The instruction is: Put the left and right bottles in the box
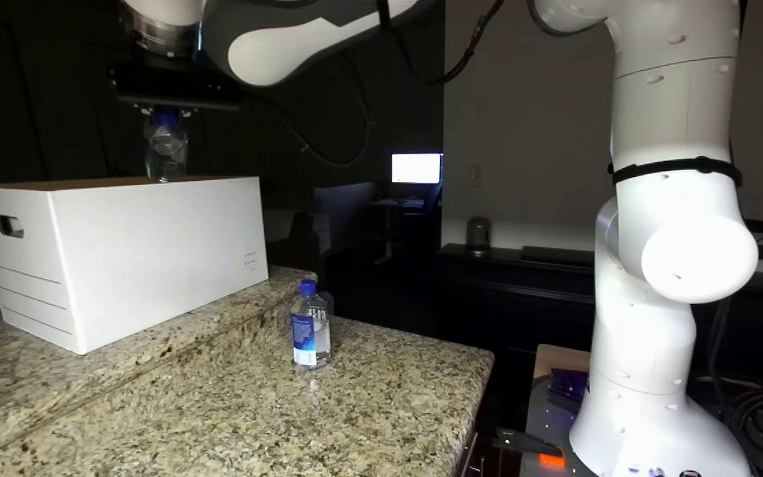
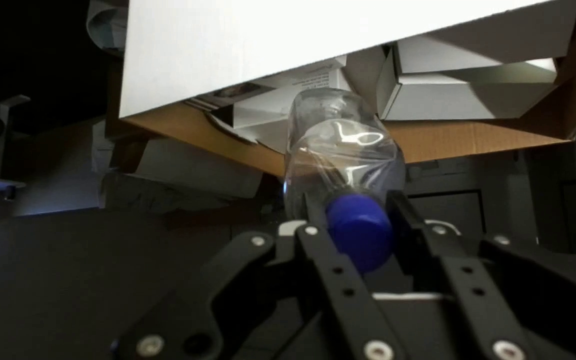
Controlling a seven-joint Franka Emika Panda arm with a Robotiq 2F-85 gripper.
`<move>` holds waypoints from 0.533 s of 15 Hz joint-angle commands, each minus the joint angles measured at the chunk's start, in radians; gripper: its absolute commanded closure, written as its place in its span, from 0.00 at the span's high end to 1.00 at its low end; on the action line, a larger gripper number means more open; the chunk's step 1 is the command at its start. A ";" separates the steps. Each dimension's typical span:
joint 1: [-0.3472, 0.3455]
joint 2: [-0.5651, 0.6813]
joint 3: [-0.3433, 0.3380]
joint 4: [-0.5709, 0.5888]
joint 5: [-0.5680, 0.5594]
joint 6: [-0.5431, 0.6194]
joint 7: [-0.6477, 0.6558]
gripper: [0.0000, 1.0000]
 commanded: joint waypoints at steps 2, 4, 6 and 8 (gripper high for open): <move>0.056 0.128 -0.059 0.111 -0.006 0.051 0.019 0.15; 0.074 0.165 -0.076 0.145 0.009 0.064 0.010 0.15; 0.087 0.192 -0.089 0.170 0.041 0.068 -0.005 0.61; 0.100 0.208 -0.098 0.187 0.070 0.053 -0.017 0.65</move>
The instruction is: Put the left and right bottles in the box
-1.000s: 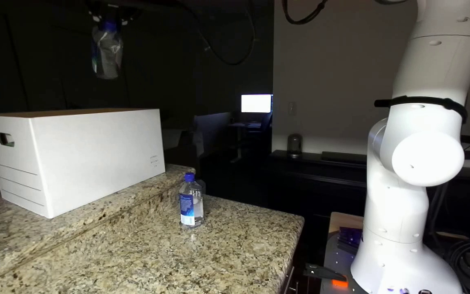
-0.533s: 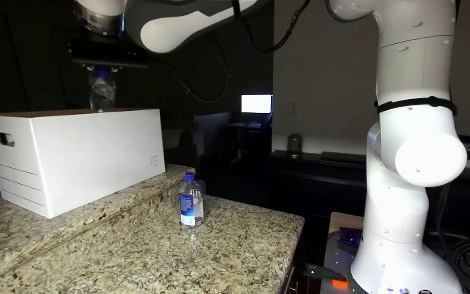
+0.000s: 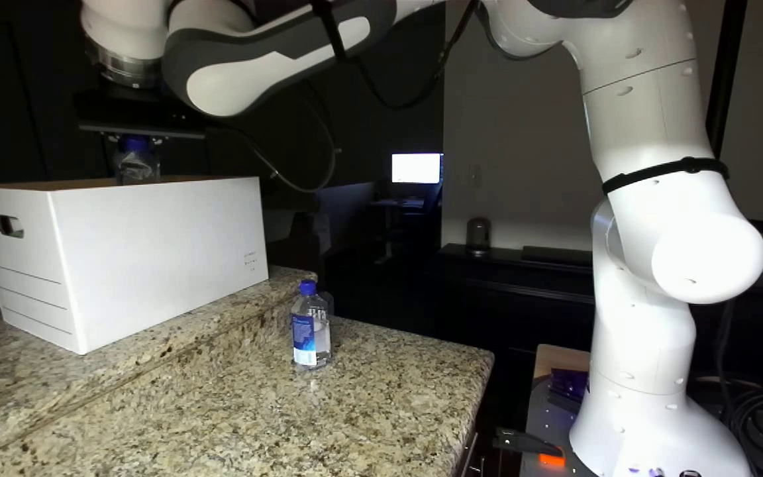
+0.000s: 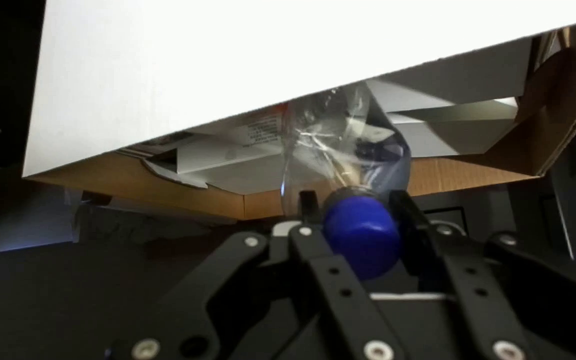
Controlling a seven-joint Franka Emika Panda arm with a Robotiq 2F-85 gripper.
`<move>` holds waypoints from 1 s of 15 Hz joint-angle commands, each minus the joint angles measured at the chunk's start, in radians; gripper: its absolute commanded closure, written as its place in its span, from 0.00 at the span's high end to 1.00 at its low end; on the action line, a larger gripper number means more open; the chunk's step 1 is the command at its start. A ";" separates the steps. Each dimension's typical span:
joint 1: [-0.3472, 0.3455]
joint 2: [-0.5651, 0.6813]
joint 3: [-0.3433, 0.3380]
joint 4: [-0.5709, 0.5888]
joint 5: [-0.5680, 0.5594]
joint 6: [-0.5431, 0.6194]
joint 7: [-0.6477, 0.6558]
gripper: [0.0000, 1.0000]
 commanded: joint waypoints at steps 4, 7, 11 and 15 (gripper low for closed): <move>0.037 0.017 -0.042 0.034 0.100 -0.016 -0.031 0.90; 0.039 -0.008 -0.053 0.022 0.120 -0.011 -0.029 1.00; 0.046 -0.062 -0.058 -0.004 0.115 -0.018 -0.022 1.00; 0.036 -0.146 -0.047 -0.056 0.155 -0.012 -0.041 1.00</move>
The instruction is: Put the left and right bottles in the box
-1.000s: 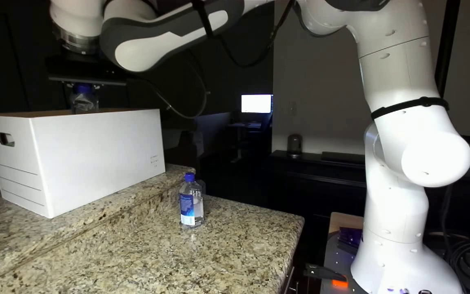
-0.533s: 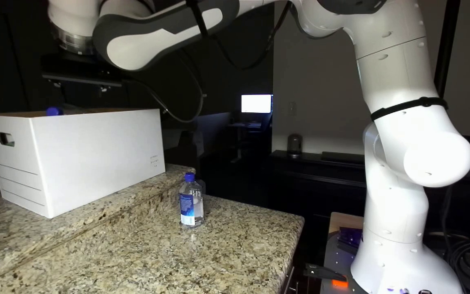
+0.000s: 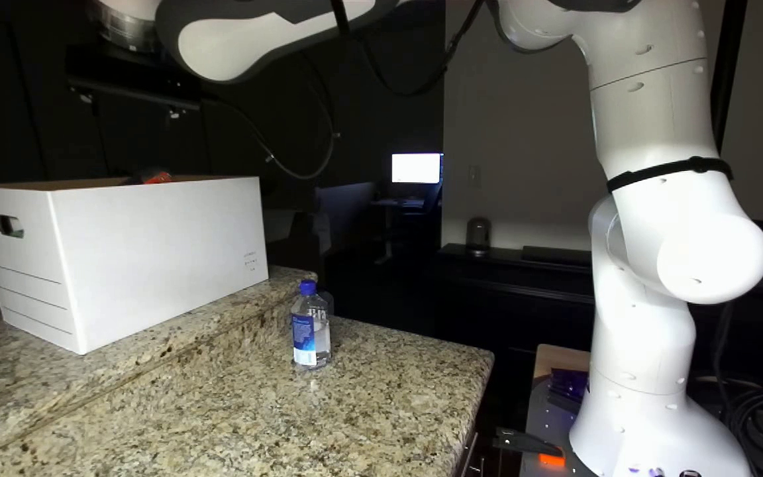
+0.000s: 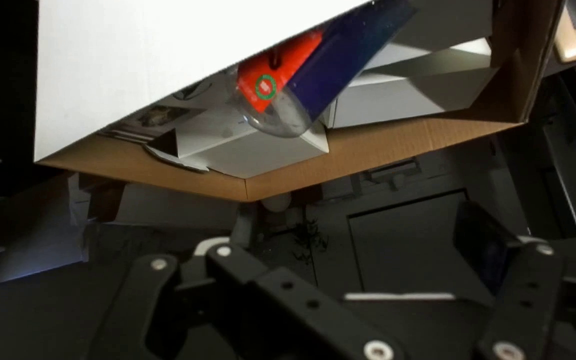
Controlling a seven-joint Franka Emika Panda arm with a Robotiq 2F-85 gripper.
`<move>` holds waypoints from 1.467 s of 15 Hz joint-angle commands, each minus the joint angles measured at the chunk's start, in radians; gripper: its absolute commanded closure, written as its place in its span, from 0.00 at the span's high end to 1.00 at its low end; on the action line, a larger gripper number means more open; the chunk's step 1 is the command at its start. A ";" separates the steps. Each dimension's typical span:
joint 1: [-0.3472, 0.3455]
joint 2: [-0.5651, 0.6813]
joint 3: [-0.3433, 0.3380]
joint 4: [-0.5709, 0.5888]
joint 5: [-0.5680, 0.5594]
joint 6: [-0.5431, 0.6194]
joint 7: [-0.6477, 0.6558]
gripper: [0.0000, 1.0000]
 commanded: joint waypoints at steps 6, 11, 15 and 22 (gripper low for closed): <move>-0.030 -0.279 0.001 -0.325 0.372 -0.021 -0.245 1.00; -0.071 -0.383 -0.024 -0.541 0.548 -0.113 -0.395 1.00; -0.117 -0.399 -0.056 -0.676 0.628 -0.090 -0.513 1.00; -0.173 -0.298 -0.091 -0.775 0.656 0.028 -0.608 1.00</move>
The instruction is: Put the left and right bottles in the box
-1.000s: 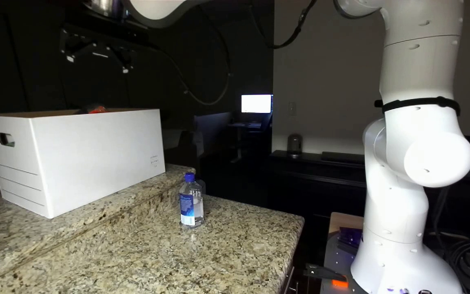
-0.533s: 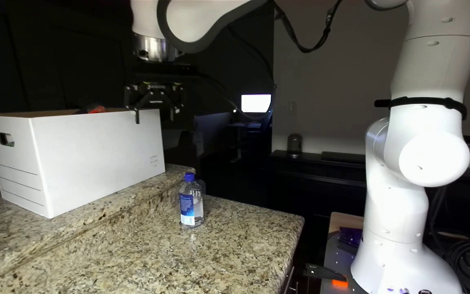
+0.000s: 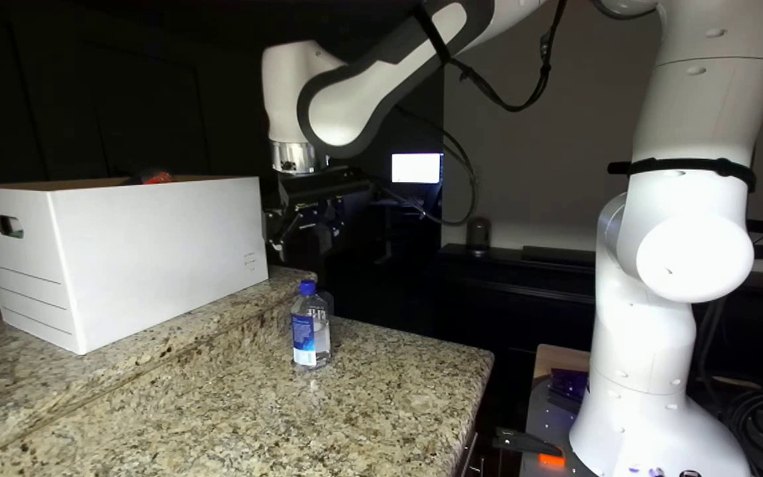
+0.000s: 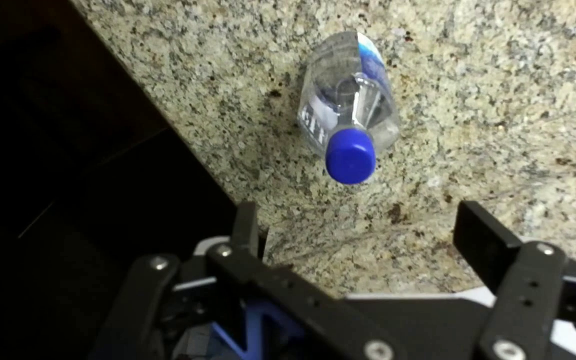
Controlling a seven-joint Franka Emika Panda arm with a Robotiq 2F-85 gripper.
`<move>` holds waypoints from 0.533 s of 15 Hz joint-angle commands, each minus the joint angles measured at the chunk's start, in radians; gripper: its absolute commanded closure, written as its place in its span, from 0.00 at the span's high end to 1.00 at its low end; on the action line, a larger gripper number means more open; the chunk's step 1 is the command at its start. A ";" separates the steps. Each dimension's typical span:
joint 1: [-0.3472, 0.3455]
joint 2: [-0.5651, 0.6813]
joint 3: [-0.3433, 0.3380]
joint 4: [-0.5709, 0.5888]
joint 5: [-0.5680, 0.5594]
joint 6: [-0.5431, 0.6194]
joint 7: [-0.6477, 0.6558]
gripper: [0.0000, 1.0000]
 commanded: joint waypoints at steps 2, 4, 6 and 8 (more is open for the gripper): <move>-0.030 0.070 -0.018 -0.045 0.089 0.098 -0.105 1.00; -0.032 0.101 -0.028 -0.057 0.122 0.146 -0.134 1.00; -0.035 0.123 -0.036 -0.069 0.125 0.212 -0.141 1.00; -0.038 0.136 -0.045 -0.077 0.096 0.280 -0.118 1.00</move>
